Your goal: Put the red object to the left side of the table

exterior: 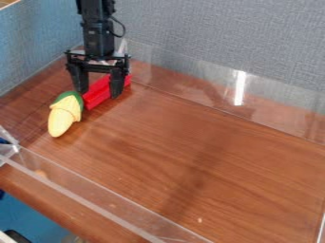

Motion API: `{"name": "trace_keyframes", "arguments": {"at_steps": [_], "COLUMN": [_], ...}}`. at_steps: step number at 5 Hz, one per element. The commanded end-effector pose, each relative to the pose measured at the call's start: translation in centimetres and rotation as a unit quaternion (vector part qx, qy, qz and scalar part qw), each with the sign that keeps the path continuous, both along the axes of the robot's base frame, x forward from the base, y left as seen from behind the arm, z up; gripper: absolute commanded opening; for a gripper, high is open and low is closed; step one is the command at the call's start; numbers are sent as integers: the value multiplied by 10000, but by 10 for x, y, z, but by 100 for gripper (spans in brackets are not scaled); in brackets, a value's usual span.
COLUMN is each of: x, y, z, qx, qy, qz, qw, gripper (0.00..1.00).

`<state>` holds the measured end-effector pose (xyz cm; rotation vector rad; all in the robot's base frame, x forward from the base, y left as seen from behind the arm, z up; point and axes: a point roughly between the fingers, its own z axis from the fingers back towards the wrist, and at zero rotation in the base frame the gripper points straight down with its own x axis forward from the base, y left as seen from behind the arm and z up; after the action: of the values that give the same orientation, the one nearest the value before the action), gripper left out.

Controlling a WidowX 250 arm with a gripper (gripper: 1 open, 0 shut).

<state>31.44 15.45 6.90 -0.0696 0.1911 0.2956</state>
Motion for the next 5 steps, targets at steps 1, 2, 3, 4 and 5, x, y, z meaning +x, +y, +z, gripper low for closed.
{"name": "trace_keyframes", "arguments": {"at_steps": [1,2,3,4,5], "x": [9,12,11,11,6], "y": [4,11,16,12,3], "z": [38,31,22,3,-1], "qx": [228,288,354,401,413], "qy": [-482,-389,-289,-213,-225], "qz": [183,481,725,504,213], "qw": [9984,9977,9963,9977,9987], "gripper": [100,100,100,0,100]}}
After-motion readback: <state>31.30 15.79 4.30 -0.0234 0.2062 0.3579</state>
